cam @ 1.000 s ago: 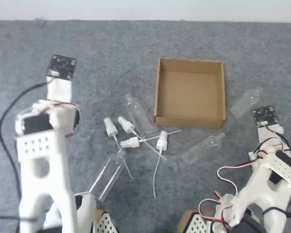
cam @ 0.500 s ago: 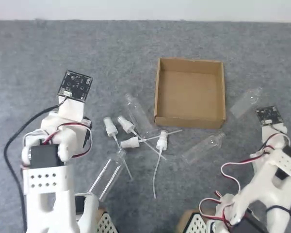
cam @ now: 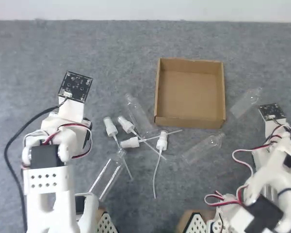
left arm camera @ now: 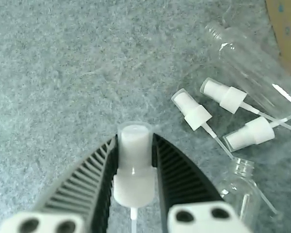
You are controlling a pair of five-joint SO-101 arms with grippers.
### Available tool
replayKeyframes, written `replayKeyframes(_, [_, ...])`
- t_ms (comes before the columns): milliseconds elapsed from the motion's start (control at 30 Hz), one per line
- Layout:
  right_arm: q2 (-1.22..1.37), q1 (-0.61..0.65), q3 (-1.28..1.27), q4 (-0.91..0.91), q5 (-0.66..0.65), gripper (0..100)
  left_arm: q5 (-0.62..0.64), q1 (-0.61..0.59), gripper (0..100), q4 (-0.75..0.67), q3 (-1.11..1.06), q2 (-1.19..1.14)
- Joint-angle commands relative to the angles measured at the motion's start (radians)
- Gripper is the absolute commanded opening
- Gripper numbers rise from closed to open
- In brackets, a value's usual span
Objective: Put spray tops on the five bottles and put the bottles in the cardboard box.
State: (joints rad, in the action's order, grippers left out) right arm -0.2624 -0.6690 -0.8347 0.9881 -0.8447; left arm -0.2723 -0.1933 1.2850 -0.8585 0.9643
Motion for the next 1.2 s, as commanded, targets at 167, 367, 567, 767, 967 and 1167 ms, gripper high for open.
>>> replayKeyframes(167, [0.044,0.002,0.057,0.01,0.009,15.1,0.002,0.002,3,0.006,0.004,0.031])
replayKeyframes(367, [0.027,0.008,0.068,0.008,0.008,2.8,0.002,0.002,3,0.006,0.004,0.032])
replayKeyframes(567, [-0.104,0.111,0.184,0.008,0.017,0.6,0.002,0.015,3,0.003,0.054,0.048])
replayKeyframes(767, [-0.401,0.444,0.219,0.01,0.261,0.6,0.058,0.02,3,0.005,0.179,0.175])
replayKeyframes(967, [-0.63,0.951,0.21,0.001,0.546,0.6,0.155,0.02,3,0.005,0.338,0.245])
replayKeyframes(1167, [-0.647,1.305,0.178,-0.036,0.692,0.6,0.304,0.069,3,-0.026,0.533,0.244])
